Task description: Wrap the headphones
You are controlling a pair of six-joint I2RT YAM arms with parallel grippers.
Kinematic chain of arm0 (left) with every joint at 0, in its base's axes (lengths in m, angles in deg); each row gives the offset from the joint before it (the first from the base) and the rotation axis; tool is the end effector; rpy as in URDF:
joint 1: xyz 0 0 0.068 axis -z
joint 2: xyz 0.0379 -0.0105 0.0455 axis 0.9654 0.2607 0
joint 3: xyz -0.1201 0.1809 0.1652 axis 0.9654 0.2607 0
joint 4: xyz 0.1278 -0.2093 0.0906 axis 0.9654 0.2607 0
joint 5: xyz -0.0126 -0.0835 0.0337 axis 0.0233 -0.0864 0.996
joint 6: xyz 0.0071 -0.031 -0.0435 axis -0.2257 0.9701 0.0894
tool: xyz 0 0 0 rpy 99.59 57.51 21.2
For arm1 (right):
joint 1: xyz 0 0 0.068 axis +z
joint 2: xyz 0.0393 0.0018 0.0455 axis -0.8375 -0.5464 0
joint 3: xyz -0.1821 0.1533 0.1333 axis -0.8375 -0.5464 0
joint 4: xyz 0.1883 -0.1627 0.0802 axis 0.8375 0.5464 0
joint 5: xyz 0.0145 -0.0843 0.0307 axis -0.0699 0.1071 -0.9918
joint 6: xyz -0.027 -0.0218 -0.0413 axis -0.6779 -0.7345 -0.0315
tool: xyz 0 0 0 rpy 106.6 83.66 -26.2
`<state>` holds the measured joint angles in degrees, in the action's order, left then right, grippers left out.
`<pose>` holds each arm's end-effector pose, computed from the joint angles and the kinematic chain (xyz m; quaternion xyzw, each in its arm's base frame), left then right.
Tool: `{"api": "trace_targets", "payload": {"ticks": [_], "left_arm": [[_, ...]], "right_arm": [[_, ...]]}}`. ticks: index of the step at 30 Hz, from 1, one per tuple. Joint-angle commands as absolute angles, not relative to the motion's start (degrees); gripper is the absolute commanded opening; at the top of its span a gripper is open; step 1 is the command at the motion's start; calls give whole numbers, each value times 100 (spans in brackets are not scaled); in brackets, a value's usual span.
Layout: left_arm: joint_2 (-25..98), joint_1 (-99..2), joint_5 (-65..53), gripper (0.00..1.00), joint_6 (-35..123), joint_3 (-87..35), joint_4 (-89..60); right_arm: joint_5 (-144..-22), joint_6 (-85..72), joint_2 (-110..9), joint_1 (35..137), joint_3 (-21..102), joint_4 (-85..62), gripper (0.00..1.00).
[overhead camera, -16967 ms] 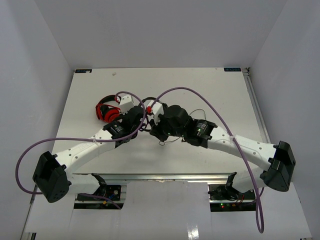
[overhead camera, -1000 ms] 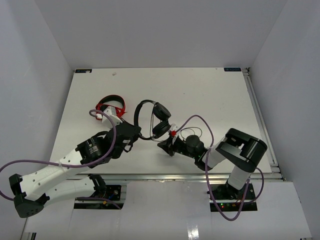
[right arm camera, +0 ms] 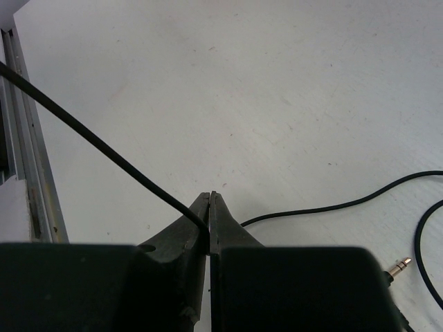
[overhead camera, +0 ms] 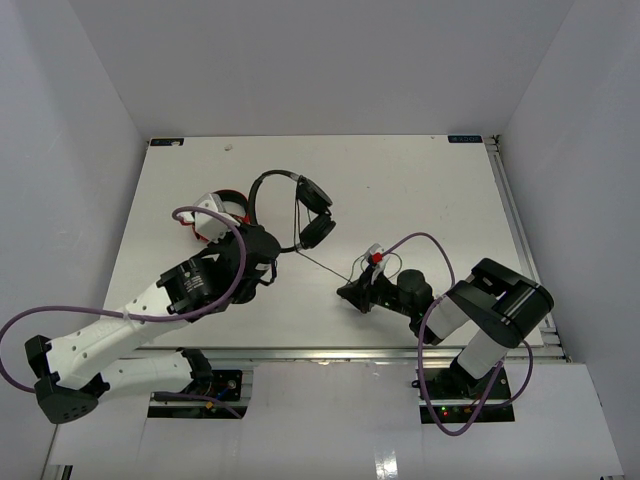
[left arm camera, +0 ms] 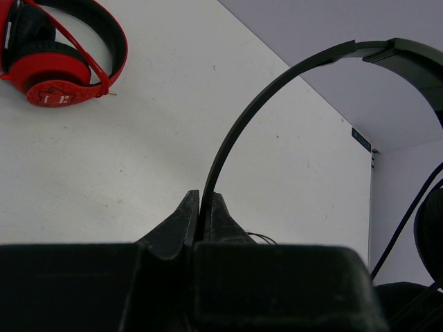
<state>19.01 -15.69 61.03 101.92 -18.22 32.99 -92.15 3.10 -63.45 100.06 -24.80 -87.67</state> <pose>0.1222 -0.1455 0.3662 -0.2827 0.7627 -0.1465 0.5630 0.1622 0.1660 0.1254 -0.2648 0.7043 0.4160 0.5107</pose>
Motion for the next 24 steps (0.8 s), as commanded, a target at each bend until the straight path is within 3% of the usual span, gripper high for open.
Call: {"api": "trace_targets", "payload": {"ticks": [1,24], "left_arm": [[1522,-1574,6534,0,10284,-1787,3328],[1388,-1574,6968,0,9835,-1976,3452]], "right_arm": [[-9105,289,-6293,9928,-2492,-12024,8],[-9153,149,-5997,9838,-2689,-12033,8]]}}
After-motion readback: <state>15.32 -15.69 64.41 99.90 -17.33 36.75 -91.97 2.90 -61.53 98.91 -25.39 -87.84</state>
